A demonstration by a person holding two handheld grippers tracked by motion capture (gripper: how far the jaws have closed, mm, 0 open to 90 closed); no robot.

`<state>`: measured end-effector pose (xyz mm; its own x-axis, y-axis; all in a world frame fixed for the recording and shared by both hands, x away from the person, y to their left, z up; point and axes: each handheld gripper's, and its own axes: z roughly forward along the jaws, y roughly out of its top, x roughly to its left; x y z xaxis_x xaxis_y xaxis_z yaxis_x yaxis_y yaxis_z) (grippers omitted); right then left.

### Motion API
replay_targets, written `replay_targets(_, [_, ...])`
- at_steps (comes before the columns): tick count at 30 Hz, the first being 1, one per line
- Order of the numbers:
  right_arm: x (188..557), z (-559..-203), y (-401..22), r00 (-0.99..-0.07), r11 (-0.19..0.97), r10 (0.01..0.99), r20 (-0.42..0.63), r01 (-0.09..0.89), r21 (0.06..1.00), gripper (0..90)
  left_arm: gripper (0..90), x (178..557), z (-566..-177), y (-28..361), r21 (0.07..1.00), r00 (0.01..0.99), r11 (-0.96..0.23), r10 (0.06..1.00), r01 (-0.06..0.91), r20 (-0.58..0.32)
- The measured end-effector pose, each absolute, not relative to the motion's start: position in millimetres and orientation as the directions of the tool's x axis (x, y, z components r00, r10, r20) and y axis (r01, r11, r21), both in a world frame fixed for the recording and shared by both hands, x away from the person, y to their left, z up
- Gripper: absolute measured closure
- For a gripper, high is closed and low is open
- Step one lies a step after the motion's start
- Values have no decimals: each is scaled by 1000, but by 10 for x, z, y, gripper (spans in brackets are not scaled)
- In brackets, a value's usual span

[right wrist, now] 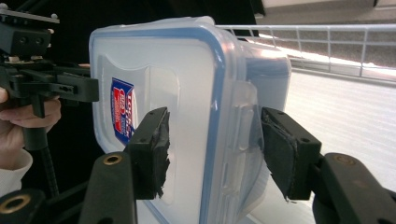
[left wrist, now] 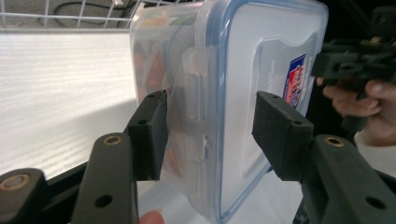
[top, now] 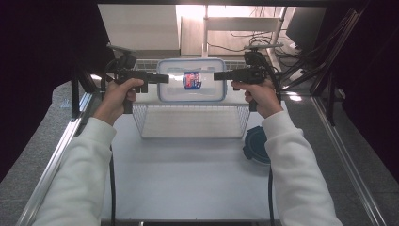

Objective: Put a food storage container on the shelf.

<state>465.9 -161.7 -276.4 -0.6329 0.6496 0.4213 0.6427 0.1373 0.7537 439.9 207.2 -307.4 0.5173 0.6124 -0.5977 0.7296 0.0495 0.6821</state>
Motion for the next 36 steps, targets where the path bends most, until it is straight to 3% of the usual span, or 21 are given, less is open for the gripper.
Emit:
replay_targets(13, [4829,-2852,-1611,-580,88,649,492,700,709,422,463,4540,-3118,2087,655,468,105,617,748,-633])
replay_targets(36, [5098,-3006,-1529,-349,-98,694,630,821,562,370,397,4780,-3314,2075,564,350,232,584,793,-732])
